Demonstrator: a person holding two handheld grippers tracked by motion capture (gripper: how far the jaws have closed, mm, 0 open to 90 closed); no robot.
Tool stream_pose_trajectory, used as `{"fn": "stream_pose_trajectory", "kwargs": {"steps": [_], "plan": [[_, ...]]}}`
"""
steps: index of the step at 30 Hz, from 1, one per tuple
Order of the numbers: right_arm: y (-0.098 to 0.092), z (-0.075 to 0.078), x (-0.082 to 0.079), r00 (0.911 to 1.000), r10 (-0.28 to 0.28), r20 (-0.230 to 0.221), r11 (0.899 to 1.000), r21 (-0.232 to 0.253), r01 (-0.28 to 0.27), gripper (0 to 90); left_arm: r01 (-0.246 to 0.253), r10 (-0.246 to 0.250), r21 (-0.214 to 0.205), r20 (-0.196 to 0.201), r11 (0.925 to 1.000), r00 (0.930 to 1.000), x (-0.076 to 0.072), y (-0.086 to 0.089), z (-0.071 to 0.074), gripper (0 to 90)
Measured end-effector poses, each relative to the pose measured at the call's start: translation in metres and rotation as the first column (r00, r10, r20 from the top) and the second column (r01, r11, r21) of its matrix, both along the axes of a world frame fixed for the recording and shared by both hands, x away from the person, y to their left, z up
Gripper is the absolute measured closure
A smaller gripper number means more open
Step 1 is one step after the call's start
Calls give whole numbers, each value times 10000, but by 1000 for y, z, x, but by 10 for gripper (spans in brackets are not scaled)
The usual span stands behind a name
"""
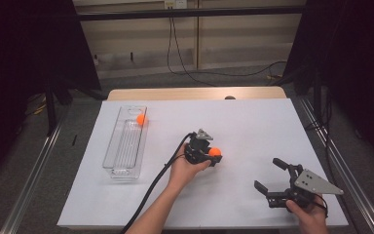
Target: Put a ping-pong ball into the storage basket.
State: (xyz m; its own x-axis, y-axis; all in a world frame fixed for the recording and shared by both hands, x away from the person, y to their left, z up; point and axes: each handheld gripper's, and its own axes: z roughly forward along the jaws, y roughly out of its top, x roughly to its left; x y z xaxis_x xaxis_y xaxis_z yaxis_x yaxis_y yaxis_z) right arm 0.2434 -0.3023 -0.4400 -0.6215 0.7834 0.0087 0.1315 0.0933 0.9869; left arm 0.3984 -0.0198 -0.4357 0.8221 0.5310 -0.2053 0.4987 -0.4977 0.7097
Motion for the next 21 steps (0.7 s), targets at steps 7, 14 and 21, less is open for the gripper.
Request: {"fn": "stream_pose_trajectory", "kwargs": {"steps": [7,14,21], "plan": [[0,0,0,10000,-7,10,10000,-10,7,21,195,-195,12,72,9998,9998,-4,3,5,508],[0,0,0,10000,5,21,10000,-43,-5,21,158,-158,-207,-6,9997,9999,-5,5,9,508],[0,0,0,10000,16,28,10000,-39,-16,21,99,-99,-245,-16,9997,9999,-5,10,12,508]]}}
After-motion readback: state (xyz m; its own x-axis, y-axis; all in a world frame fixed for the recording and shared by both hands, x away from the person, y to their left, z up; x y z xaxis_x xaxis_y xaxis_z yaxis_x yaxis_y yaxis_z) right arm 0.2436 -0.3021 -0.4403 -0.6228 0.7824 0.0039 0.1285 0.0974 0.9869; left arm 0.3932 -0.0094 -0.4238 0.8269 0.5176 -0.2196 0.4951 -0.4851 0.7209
